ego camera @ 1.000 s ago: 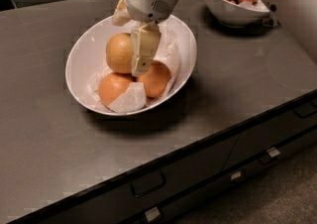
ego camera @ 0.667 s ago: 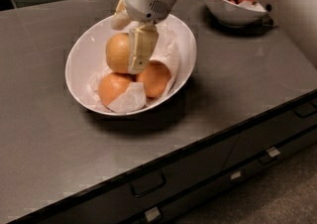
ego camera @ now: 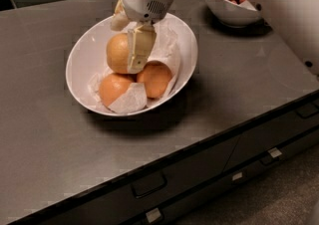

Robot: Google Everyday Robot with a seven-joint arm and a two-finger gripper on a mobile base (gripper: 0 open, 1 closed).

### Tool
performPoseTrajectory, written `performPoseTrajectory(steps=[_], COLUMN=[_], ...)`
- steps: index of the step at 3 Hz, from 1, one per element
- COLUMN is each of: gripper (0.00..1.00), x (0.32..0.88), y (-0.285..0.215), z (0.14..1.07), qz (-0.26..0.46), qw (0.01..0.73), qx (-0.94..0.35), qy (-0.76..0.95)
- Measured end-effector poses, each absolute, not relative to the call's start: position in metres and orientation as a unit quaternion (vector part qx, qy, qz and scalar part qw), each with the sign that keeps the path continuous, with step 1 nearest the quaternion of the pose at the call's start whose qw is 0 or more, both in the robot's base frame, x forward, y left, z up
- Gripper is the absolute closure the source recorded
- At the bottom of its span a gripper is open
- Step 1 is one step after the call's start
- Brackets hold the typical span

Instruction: Pick orange from white bowl

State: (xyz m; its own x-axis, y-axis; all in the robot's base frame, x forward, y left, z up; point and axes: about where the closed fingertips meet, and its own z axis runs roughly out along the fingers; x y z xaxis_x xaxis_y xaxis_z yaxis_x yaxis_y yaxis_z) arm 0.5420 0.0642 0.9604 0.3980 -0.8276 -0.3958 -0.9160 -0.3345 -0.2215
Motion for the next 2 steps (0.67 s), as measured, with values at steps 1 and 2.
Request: performPoseTrajectory(steps=[1, 2], gripper=[0.25, 0.25], x=[0.5428, 0.5450], y=[0.0646, 0.0658], z=[0.9591, 0.9550], qz=[0.107, 0.111], qw=[0.207, 0.204], qx=[-0.810, -0.810], qy=[0.538, 0.538])
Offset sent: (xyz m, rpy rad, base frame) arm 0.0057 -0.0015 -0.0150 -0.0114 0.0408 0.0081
